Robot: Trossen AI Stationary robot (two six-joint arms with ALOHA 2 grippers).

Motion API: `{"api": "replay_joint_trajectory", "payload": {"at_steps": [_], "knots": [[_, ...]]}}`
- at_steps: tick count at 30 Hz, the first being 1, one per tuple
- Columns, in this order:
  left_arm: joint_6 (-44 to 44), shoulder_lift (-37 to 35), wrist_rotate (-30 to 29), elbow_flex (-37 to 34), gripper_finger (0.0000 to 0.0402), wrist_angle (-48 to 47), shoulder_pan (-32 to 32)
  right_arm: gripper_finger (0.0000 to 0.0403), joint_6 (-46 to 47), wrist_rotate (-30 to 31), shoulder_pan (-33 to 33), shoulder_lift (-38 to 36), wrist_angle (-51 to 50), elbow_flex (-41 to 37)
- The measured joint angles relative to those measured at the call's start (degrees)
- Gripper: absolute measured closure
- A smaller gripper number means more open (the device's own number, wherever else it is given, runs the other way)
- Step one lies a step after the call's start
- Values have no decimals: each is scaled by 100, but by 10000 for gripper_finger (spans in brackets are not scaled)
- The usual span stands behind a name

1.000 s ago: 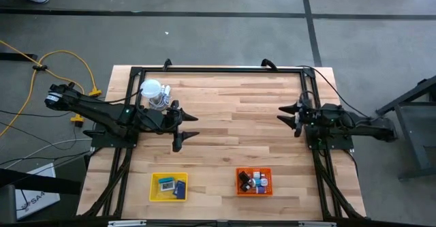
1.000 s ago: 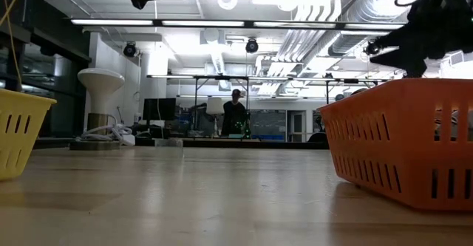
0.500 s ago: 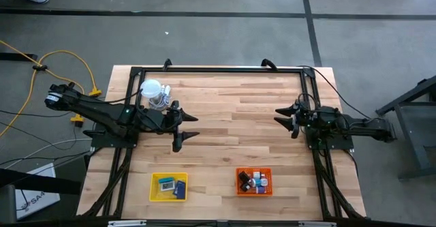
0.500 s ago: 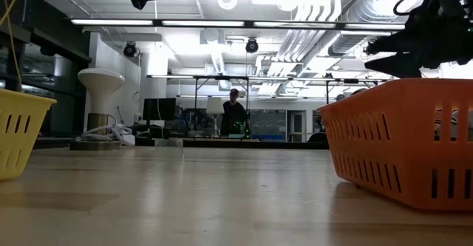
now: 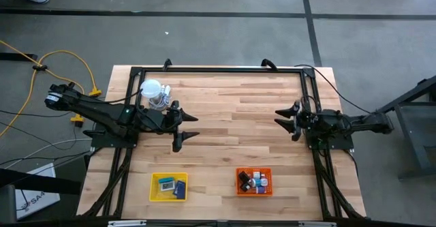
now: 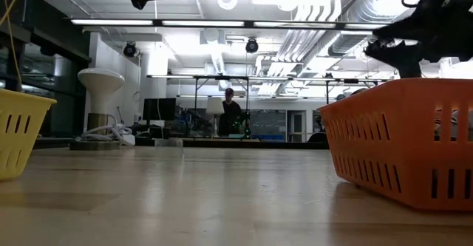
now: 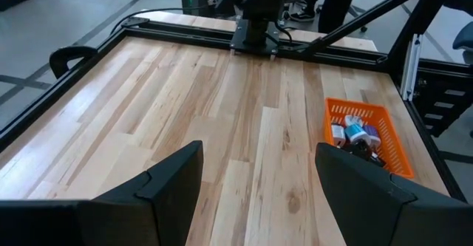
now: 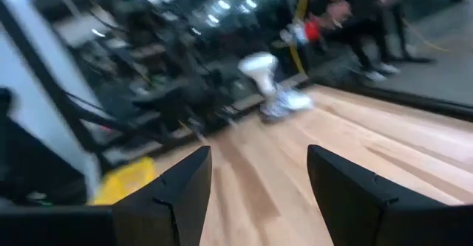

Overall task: Pick & Place Office items
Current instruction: Return to Home Position

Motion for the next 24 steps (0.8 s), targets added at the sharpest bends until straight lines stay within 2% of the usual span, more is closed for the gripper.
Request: {"api": "replay_joint_trajectory", "payload": {"at_steps": [1, 10, 19, 21, 24], "knots": [[0, 0, 0, 0, 148, 0, 0, 193, -46, -55, 52, 2, 330, -105], [-11, 2, -1, 0, 148, 5, 0, 193, -173, -236, 281, 57, 376, -113], [-44, 2, -2, 0, 148, 28, 0, 193, -236, -417, -83, 59, 312, -115], [-44, 2, -2, 0, 148, 31, 0, 193, -208, -651, -190, 63, 261, -115], [-56, 2, -2, 0, 148, 31, 0, 193, -196, -1384, -330, 68, 114, -118]]}}
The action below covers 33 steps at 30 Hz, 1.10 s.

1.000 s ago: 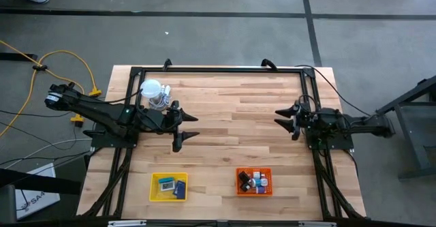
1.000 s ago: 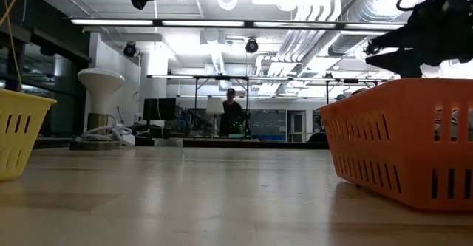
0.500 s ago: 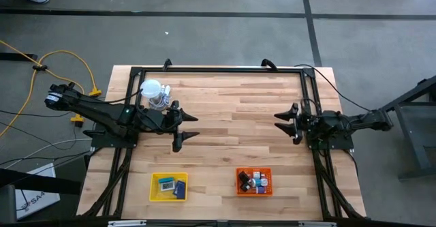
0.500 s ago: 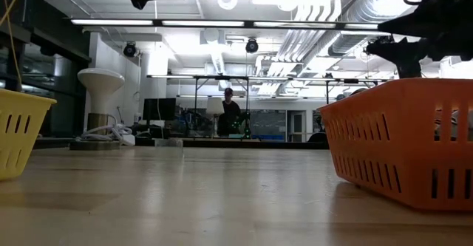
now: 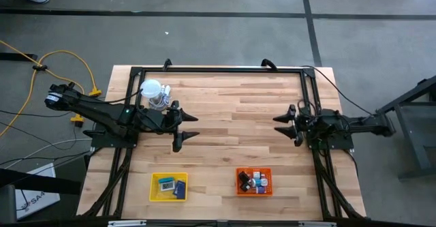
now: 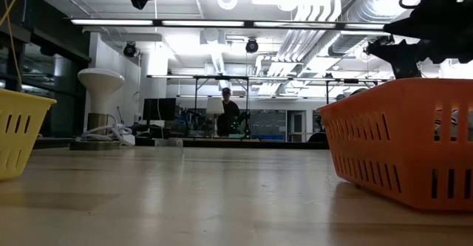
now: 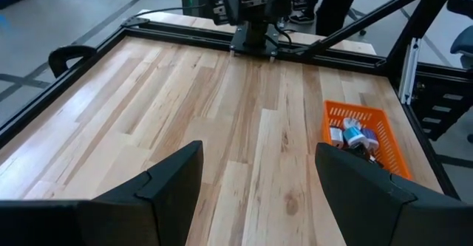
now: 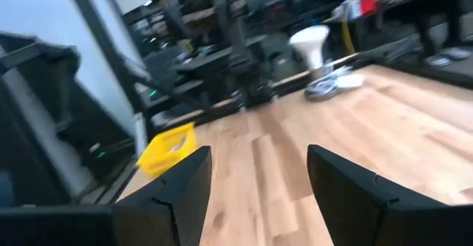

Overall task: Pick & Place Office items
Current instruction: Return to Home Position

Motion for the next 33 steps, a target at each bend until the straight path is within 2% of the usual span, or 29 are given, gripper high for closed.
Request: {"api": "replay_joint_trajectory", "payload": {"at_steps": [5, 33], "knots": [[-26, 0, 0, 0, 148, 0, 0, 193, -1, -510, -218, 33, -94, 0], [-29, 0, -2, 0, 148, -2, -1, 193, -102, -223, -280, 234, -57, -11]]}}
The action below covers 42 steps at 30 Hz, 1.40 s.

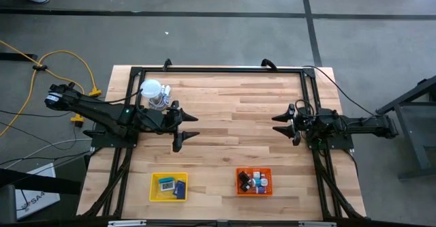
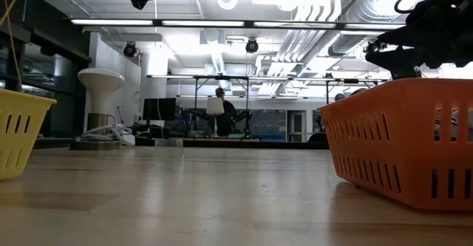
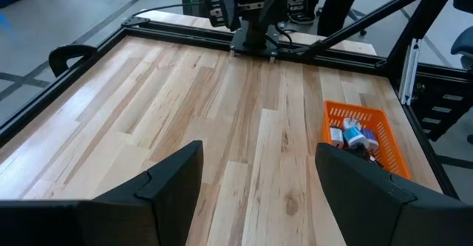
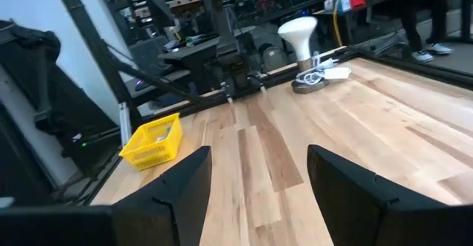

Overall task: Pick & Place Office items
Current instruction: Return to Home Position

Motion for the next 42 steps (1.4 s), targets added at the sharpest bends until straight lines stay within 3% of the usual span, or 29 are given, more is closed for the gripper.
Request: {"api": "replay_joint_trajectory", "payload": {"at_steps": [4, 30, 42], "knots": [[0, 0, 0, 0, 148, 0, -1, 193, -9, -270, 2, 0, -65, 0], [-38, -57, -19, 2, 148, -33, 1, 193, 0, -267, 13, 0, -53, 0], [48, -83, -377, -151, 148, -178, 156, 193, -2, -263, 13, 2, -50, 0]]}}
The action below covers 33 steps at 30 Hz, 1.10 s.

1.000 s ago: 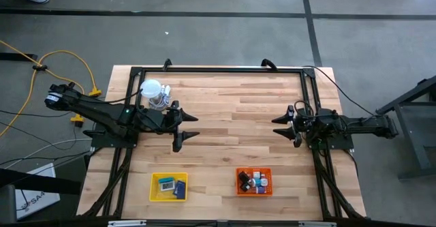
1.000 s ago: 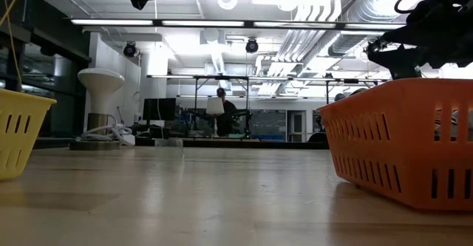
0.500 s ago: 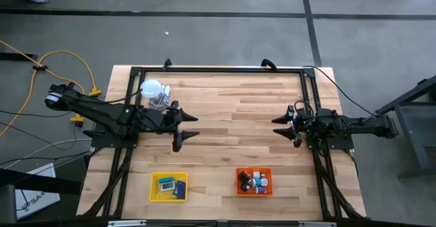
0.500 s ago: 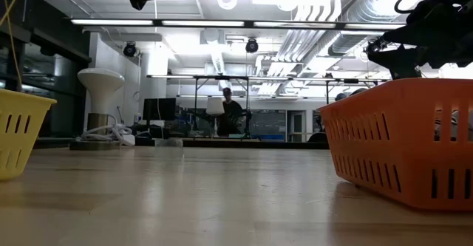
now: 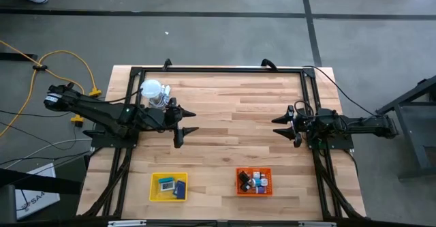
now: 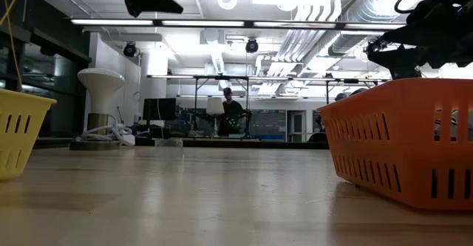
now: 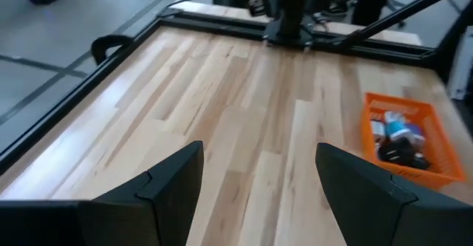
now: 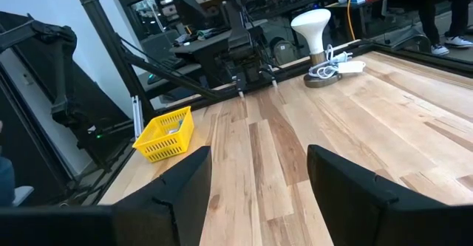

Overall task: Pick & Place Office items
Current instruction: Return to Home Position

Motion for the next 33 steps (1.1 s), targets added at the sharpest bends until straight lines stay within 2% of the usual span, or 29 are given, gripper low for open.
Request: {"api": "replay_joint_trajectory", "payload": {"at_steps": [3, 7, 12, 16, 20, 23, 27, 33], "knots": [[-126, 0, -239, -223, 148, 116, -49, 193, 0, 2, 0, 0, 0, 0], [-171, -125, -441, -874, 148, 728, -143, 193, 0, 4, 0, 0, 1, 0], [161, -668, -443, -2029, 148, 1986, -148, 193, 0, 4, 0, 0, 0, 0], [285, -1279, -443, -2791, 148, 2577, -77, 193, 0, 2, 0, 0, 0, 0], [470, -1922, -398, -3278, 148, 2725, 37, 193, -1, 3, 0, 0, 1, 0], [659, -2349, -150, -3473, 148, 2748, 128, 193, -1, 4, 0, 0, 2, 0], [815, -2738, 186, -3694, 148, 2744, 221, 193, -1, 4, 0, 0, 1, 0], [818, -3189, 242, -4073, 148, 2742, 381, 193, -2, 4, 0, 0, 2, 2]]}}
